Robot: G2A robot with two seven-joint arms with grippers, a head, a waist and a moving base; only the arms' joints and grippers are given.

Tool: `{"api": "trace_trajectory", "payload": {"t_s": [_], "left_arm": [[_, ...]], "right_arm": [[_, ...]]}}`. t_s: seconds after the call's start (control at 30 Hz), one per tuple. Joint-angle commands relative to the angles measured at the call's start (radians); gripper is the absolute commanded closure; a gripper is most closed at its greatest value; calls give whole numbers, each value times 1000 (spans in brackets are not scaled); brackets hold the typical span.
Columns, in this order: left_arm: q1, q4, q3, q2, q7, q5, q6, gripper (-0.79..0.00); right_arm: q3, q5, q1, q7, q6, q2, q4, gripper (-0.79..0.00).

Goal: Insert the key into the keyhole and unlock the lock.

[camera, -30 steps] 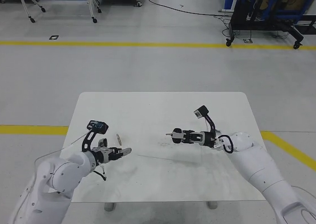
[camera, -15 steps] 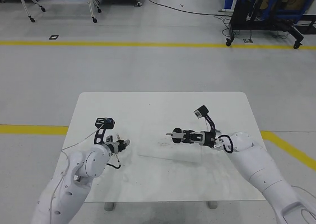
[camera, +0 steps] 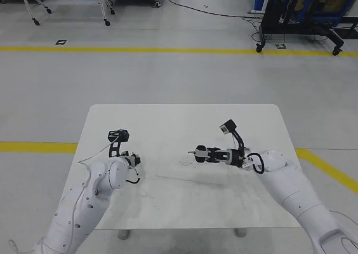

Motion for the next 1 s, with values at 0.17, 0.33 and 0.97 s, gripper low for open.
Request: {"api": "trace_trajectory", "payload": {"t_s": [0.17,0.33,0.97], "left_arm": [[-26,30,9,-8,-10,2,-14,0],[-39,39,7,-12,-24,10,-17,0],[-64,70,16,-27,-40,39,-45,-194]], "right_arm": [[0,0,0,0,0,0,0,0],[0,0,0,0,0,0,0,0],[0,0,0,0,0,0,0,0]]}}
